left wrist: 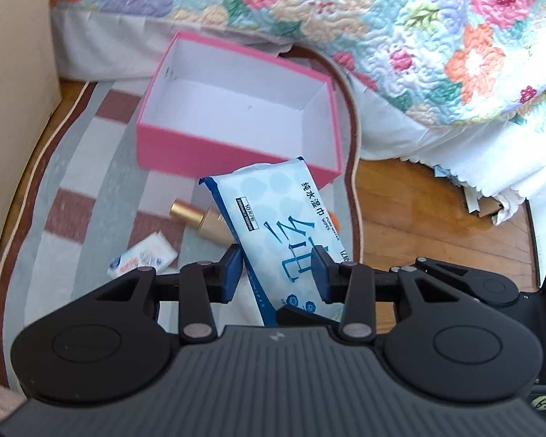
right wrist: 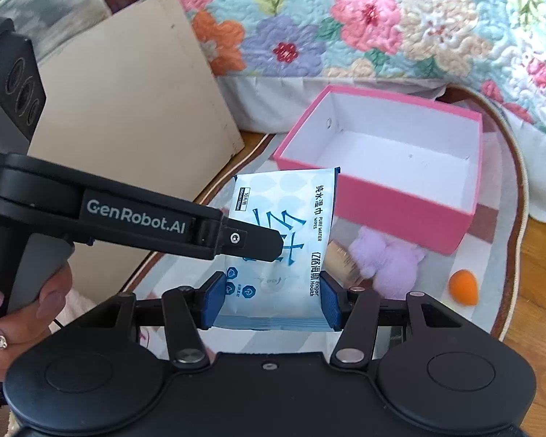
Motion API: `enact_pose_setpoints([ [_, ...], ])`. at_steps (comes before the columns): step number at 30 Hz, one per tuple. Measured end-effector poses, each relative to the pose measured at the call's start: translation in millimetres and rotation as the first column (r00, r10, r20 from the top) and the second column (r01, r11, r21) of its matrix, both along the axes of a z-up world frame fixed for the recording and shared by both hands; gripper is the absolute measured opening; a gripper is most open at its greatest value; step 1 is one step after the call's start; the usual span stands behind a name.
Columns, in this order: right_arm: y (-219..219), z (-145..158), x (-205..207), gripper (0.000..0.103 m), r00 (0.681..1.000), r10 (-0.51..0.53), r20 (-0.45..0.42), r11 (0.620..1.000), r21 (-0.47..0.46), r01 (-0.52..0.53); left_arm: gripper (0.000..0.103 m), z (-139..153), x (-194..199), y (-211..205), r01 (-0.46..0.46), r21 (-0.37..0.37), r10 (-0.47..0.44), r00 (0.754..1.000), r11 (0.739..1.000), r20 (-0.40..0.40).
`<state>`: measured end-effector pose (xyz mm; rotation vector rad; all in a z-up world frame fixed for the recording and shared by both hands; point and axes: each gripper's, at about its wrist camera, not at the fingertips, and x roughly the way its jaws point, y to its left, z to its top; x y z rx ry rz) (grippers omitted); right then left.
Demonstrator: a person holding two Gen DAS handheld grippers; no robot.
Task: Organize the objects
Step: 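Lift the wipe pack with the left tool and carry it into the pink box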
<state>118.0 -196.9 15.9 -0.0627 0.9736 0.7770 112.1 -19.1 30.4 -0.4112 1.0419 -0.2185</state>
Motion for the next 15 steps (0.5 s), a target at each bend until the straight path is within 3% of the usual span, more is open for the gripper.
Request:
enact_pose_setpoints([
  [8, 1, 27, 28, 0.059, 0.997, -0.08, -0.005, 0.997, 0.004, 0.08, 0.039, 28, 46, -11, 0.023, 0.011, -0.023, 0.999, 1.0, 0.031],
  [15, 0, 29, 85, 0.059, 0.986, -0.166, 0.003, 0.986, -0.005, 0.166, 0.039, 32, 114, -26, 0.06, 0.067, -0.064, 0.996, 0.996, 0.059],
])
